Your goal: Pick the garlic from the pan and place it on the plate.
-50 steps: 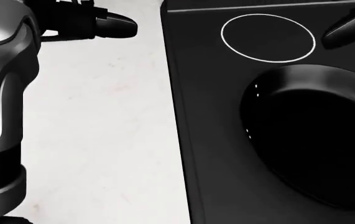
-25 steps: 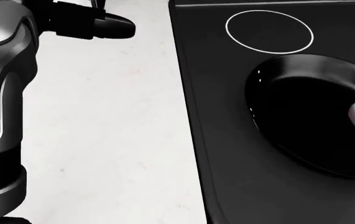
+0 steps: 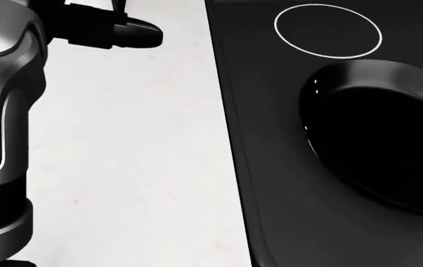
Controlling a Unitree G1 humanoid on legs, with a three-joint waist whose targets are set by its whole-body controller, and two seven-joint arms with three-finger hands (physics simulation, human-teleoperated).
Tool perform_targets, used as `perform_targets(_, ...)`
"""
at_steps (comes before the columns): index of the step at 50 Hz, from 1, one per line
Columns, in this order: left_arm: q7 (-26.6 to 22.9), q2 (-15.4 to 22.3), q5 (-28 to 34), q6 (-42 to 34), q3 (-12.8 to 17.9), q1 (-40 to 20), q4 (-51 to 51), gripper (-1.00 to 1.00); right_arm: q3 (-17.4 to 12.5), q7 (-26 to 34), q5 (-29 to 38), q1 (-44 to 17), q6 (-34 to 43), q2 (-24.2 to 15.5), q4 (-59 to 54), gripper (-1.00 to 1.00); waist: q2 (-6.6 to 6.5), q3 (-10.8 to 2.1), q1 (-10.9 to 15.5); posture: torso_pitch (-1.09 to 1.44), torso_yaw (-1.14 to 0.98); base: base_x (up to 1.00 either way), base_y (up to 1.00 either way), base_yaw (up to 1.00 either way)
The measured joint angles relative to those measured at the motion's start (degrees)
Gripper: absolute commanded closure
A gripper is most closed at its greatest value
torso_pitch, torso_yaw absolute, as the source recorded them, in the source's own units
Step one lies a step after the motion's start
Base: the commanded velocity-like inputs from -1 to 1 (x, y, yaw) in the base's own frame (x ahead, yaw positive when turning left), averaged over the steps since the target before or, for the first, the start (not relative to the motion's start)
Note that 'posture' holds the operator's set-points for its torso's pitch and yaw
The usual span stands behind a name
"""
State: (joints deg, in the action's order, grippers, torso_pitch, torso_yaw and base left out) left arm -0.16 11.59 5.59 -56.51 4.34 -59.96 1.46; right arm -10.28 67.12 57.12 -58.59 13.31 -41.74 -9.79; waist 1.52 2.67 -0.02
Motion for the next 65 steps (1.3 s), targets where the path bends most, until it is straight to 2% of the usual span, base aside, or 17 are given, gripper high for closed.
perform_targets(13,-0.1,0.1,-0.1,0.3,0.2,0.0,-0.5,-1.0,-0.6,-1.0,3.0,4.5,-5.2,0.8,2.1,-1.0,-0.31,0.18,-0.2,0.0,0.0,0.0,0.0,0.0)
perform_targets(20,-0.2,0.0,-0.1,-0.3,-0.3,0.1,0.8,-1.0,-1.1,-1.2,3.7,7.4,-5.9,1.9,3.9,-1.0,-0.22,0.32,-0.3,0.0,0.0,0.0,0.0,0.0)
perform_targets(35,-0.6,-0.1,0.5,-1.0,-0.3,0.0,1.7,-1.0,-3.9,1.5,2.9,13.4,-5.1,0.6,10.9,-1.0,-0.17,0.66,-0.6,0.0,0.0,0.0,0.0,0.0)
perform_targets(44,-0.7,0.1,0.7,-1.1,0.0,-0.2,1.5,-1.0,-5.0,2.5,2.6,16.9,-4.7,0.8,14.5,-1.0,0.07,0.5,-0.8,0.0,0.0,0.0,0.0,0.0)
perform_targets(54,-0.8,0.2,0.7,-1.3,0.0,0.0,1.9,-1.0,-5.5,0.6,2.8,20.7,-5.3,2.1,14.5,-1.0,0.11,0.29,-0.5,0.0,0.0,0.0,0.0,0.0)
perform_targets(65,-0.9,0.3,0.9,-1.7,0.0,-0.2,2.2,-1.0,-7.1,-0.5,2.8,23.5,-6.0,1.1,14.9,-1.0,0.39,-0.04,-0.3,0.0,0.0,0.0,0.0,0.0)
